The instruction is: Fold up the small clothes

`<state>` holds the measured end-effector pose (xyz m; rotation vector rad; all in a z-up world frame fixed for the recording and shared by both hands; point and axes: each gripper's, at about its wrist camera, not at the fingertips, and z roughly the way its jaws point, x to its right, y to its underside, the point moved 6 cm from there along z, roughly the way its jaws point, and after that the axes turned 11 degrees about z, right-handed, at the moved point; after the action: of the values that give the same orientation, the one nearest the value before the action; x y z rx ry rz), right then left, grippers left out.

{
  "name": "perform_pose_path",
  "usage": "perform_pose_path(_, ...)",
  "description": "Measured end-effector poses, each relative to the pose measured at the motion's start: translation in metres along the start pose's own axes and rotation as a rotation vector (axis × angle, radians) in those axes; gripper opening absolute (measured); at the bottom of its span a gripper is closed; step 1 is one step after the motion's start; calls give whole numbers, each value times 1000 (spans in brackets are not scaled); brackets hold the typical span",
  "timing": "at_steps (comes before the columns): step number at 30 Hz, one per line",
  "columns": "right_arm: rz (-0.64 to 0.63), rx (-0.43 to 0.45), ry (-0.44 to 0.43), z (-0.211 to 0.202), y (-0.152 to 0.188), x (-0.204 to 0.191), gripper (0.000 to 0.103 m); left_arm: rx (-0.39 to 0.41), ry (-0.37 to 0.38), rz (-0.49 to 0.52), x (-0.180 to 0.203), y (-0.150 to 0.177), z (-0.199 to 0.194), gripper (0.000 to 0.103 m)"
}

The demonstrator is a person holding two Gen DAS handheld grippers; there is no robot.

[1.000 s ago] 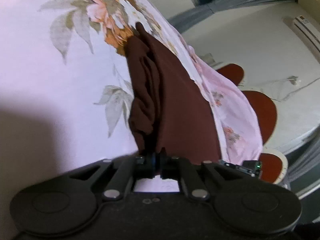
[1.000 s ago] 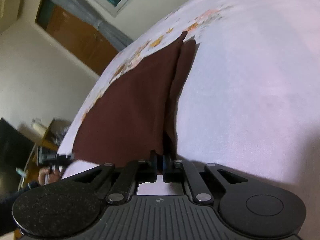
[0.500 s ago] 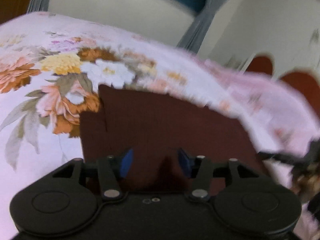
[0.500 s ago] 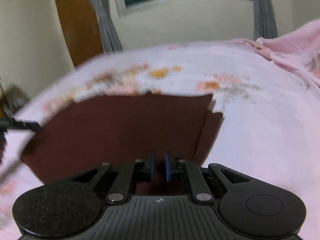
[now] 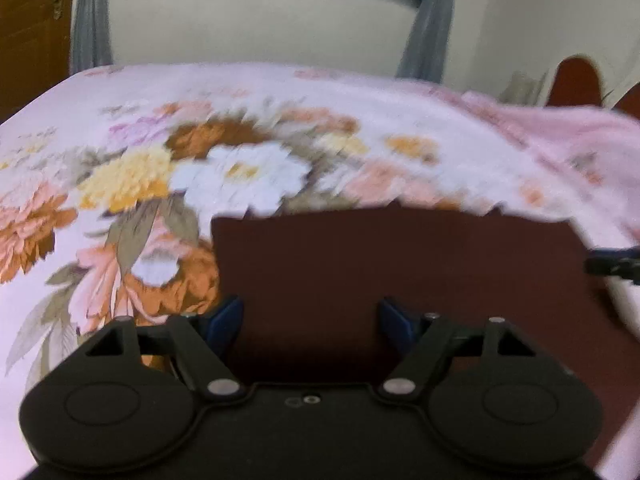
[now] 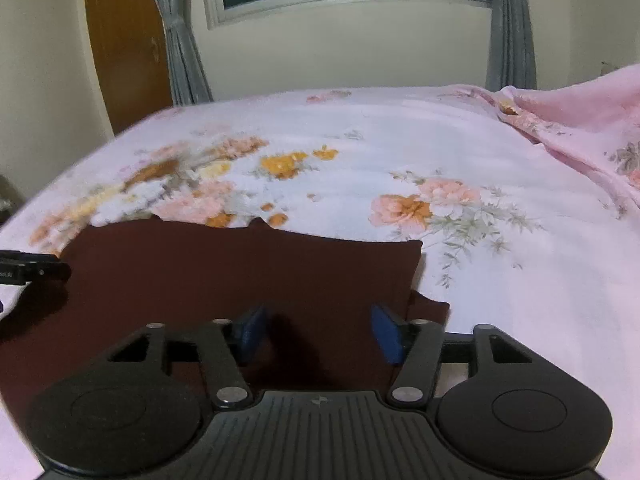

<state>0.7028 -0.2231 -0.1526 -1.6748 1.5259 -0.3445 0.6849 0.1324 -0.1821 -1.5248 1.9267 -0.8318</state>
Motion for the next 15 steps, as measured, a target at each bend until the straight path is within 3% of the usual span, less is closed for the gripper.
perform_pose_path(2,-10,-69,22,14,10,9,58,-3,-35,17,-2,9,6,81)
perform_pose_path(12,-14,2,1,-15,17,4,58,11,-75,70,3,4,-6,79)
perform_pose_path(15,-5,20,-21,-32,21,-2,58,25,-79,69,3,5,-25,78)
